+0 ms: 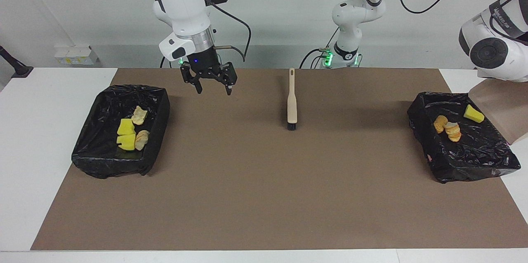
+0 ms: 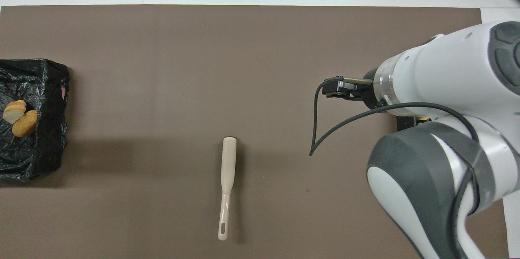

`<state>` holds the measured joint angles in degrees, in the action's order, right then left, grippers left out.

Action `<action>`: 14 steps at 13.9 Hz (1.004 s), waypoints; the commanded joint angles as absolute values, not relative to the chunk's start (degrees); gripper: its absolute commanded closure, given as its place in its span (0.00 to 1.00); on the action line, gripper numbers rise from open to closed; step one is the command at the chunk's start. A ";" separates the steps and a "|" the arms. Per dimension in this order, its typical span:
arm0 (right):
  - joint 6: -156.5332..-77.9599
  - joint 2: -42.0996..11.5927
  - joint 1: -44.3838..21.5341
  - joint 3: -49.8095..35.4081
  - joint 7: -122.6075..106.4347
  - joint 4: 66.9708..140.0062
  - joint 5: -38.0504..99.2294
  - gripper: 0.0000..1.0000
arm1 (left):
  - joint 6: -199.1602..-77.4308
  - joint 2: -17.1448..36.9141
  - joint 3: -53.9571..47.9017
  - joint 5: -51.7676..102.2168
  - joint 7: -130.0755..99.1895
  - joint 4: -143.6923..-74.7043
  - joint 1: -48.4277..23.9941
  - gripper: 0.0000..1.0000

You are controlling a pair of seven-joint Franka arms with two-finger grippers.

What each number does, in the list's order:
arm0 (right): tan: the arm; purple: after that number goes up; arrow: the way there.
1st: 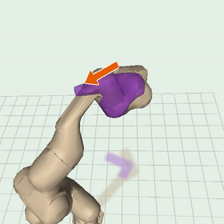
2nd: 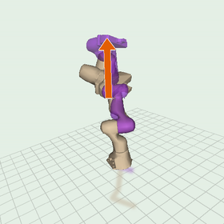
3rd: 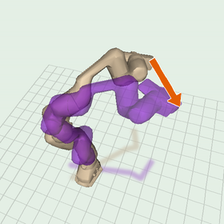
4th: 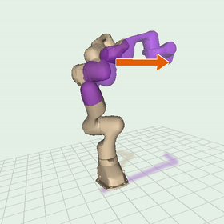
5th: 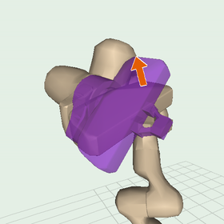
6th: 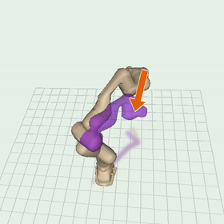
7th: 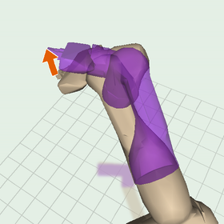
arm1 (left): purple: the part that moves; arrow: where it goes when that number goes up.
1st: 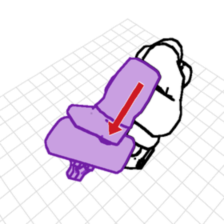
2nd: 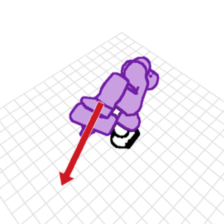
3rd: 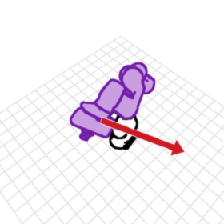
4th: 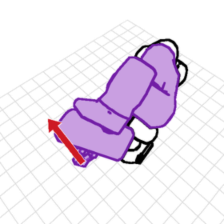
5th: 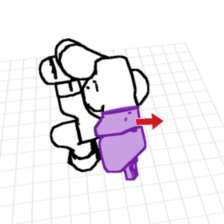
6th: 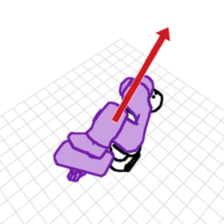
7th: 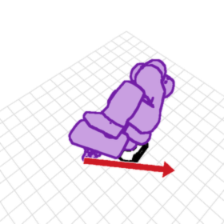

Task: Sweep and dump trash in bin
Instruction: 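Carry the empty dustpan with the left gripper back to the table center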

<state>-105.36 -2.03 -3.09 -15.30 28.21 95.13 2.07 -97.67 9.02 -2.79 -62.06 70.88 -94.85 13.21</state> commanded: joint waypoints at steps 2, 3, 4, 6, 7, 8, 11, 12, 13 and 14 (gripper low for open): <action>-99.95 -3.34 -1.41 -13.98 22.16 90.28 -1.05 0.00 | -91.25 8.62 -1.32 -40.83 64.10 -87.81 13.89 1.00; -97.93 -3.86 0.16 -14.24 20.93 88.61 -1.92 0.00 | -88.79 8.44 -1.23 -36.52 61.11 -87.72 13.80 1.00; -96.87 -4.48 0.87 -14.24 19.53 87.11 -2.19 0.00 | -87.20 8.00 -1.32 -31.78 56.99 -87.63 13.71 1.00; -96.50 -4.40 0.97 -14.15 19.16 86.84 -2.20 0.00 | -85.35 6.86 -1.67 -22.98 46.29 -88.15 12.66 1.00; -96.42 -4.13 0.97 -14.06 19.25 86.84 -2.11 0.00 | -84.12 6.33 -1.93 -19.11 38.92 -88.68 11.61 1.00; -96.33 -3.52 0.97 -14.06 19.34 87.27 -2.20 0.00 | -83.15 5.89 -2.11 -14.98 31.28 -89.55 8.73 1.00; -94.75 -2.03 1.49 -14.15 19.25 89.29 -1.93 0.00 | -85.33 5.45 -2.20 -7.32 7.02 -92.46 -2.42 1.00; -94.75 -1.50 1.76 -14.06 18.81 90.34 -1.76 0.00 | -88.04 5.54 -2.20 -5.12 3.64 -93.51 -5.51 1.00; -94.66 -1.06 2.98 -14.06 18.20 91.13 -1.32 0.00 | -90.50 5.54 -2.20 -2.66 2.82 -94.91 -8.32 1.00; -94.83 -0.27 4.03 -14.06 16.80 92.36 -0.97 0.00 | -93.66 5.71 -2.20 -0.20 1.77 -96.23 -10.52 1.00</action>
